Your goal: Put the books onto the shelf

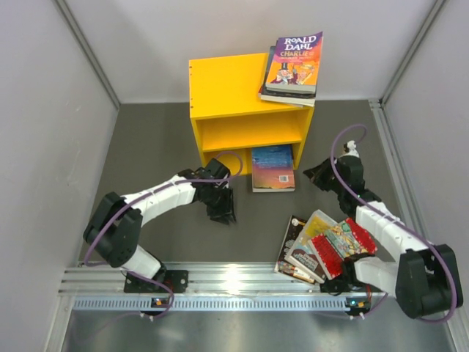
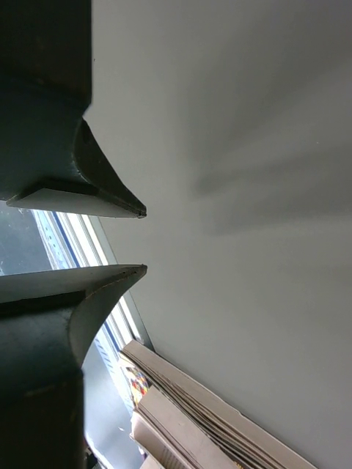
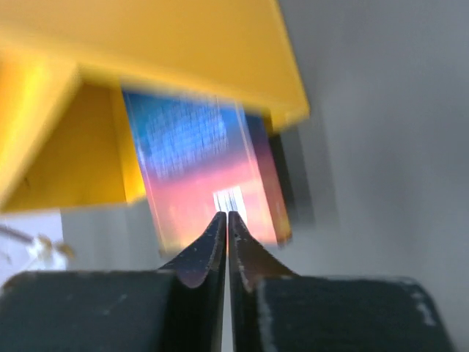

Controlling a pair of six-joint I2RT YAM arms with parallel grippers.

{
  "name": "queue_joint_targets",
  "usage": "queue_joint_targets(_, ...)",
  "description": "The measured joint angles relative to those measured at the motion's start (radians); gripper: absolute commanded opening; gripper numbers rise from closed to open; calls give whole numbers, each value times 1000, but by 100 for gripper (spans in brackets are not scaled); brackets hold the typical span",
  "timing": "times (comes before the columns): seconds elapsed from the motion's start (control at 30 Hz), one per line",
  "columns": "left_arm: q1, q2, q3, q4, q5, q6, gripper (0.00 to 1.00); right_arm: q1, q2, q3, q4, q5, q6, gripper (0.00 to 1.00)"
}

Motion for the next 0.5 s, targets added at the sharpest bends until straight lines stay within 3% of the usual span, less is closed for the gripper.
queue_joint_targets(0.23,0,-12,-25,10,0,-18,37,154,-169,-226,-59,-15,60,0)
queue_joint_targets(0.5,0,-64,-58,22,-2,-34,37,279,-68,-346,56,18,218,0)
